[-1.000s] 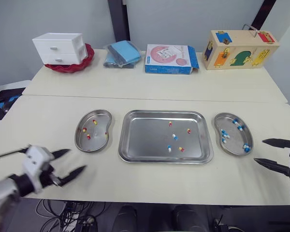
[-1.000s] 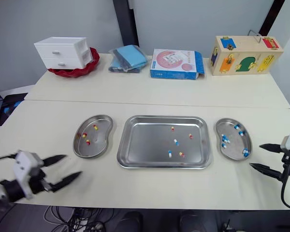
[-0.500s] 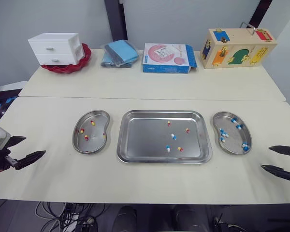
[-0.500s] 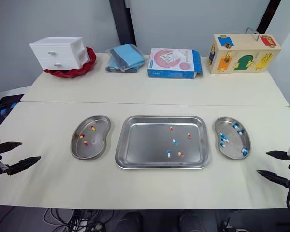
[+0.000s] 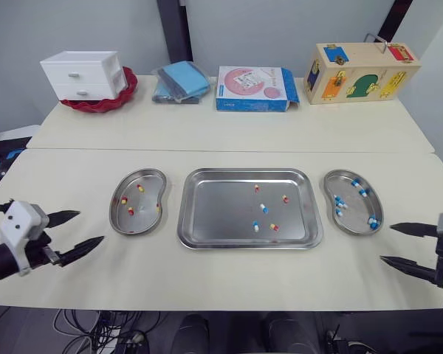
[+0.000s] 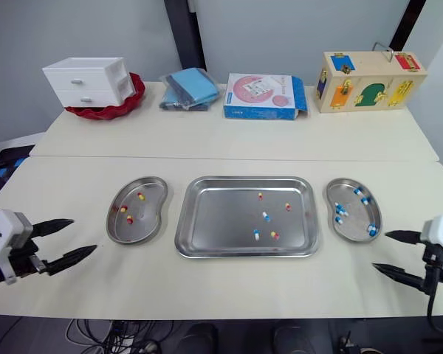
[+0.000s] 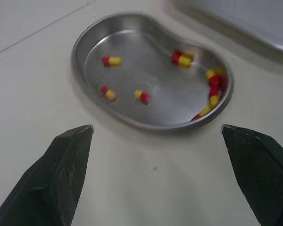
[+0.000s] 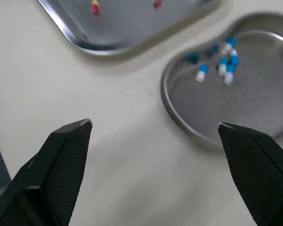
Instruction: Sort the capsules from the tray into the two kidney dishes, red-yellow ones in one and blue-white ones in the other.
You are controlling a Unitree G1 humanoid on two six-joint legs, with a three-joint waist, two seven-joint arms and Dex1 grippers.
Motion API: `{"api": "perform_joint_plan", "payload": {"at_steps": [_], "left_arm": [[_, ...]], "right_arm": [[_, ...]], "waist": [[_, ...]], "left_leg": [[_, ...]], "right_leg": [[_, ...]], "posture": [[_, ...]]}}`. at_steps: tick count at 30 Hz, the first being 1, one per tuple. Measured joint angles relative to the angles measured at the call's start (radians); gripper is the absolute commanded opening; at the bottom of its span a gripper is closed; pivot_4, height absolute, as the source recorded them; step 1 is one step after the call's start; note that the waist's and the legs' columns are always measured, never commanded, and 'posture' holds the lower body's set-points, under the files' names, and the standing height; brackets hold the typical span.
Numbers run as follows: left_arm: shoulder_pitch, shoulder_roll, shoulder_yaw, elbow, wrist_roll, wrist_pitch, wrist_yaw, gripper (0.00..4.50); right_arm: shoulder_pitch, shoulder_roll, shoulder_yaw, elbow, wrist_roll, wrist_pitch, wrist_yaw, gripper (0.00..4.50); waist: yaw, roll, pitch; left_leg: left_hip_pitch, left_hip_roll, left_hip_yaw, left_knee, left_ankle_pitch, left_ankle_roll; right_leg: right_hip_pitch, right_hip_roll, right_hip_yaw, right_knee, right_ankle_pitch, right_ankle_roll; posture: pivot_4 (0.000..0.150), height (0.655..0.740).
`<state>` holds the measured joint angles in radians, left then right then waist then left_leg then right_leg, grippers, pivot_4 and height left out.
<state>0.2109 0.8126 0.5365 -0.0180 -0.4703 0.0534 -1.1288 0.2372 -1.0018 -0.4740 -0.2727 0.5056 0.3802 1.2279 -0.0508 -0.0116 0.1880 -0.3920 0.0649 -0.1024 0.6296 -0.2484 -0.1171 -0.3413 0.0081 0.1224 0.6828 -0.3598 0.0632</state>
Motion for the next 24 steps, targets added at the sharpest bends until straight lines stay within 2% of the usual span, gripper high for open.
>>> {"api": "perform_joint_plan", "payload": {"at_steps": [3, 6, 10, 12, 17, 24], "left_arm": [[0.046, -0.102, -0.036, -0.116, -0.022, -0.031, 0.012, 4.50], [0.100, -0.237, -0.128, -0.231, -0.038, -0.088, 0.024, 4.50], [0.156, -0.334, -0.221, -0.306, -0.038, -0.168, 0.026, 4.50], [0.168, -0.384, -0.250, -0.305, -0.034, -0.242, 0.022, 4.50], [0.191, -0.447, -0.314, -0.254, -0.027, -0.390, -0.020, 4.50], [0.203, -0.466, -0.361, -0.226, -0.035, -0.481, -0.022, 4.50]], "right_arm": [[-0.081, -0.036, 0.089, -0.153, 0.047, 0.177, -0.093, 4.48], [-0.249, -0.030, 0.211, -0.275, 0.121, 0.363, -0.213, 4.48], [-0.455, 0.028, 0.389, -0.364, 0.153, 0.538, -0.358, 4.48], [-0.569, 0.124, 0.497, -0.365, 0.142, 0.626, -0.451, 4.48], [-0.735, 0.254, 0.711, -0.336, 0.063, 0.769, -0.610, 4.48], [-0.820, 0.344, 0.848, -0.290, -0.006, 0.854, -0.688, 4.48]], "waist": [[-0.002, -0.001, 0.000], [0.002, -0.002, -0.001], [0.010, -0.004, -0.002], [0.012, -0.004, -0.002], [0.019, -0.004, -0.002], [0.019, -0.004, -0.002]], "left_leg": [[0.000, 0.000, 0.001, 0.001, 0.000, 0.000], [0.000, 0.000, 0.000, 0.001, 0.000, 0.000], [-0.001, 0.000, -0.003, 0.002, 0.000, 0.000], [-0.001, 0.000, -0.002, 0.002, 0.000, 0.000], [-0.005, -0.001, -0.003, 0.002, 0.000, 0.000], [-0.008, -0.001, -0.004, 0.002, 0.000, 0.000]], "right_leg": [[0.000, 0.000, 0.001, 0.000, 0.000, 0.001], [0.000, 0.000, 0.000, 0.000, 0.001, 0.001], [0.000, 0.000, -0.001, 0.000, 0.001, 0.001], [-0.001, 0.000, -0.001, 0.000, 0.001, 0.001], [-0.005, 0.000, -0.002, 0.000, 0.001, 0.001], [-0.008, 0.000, -0.003, 0.002, 0.001, 0.000]], "posture": [[0.150, 0.7400], [0.150, 0.7400], [0.150, 0.7400], [0.150, 0.7400], [0.150, 0.7400], [0.150, 0.7400]]}}
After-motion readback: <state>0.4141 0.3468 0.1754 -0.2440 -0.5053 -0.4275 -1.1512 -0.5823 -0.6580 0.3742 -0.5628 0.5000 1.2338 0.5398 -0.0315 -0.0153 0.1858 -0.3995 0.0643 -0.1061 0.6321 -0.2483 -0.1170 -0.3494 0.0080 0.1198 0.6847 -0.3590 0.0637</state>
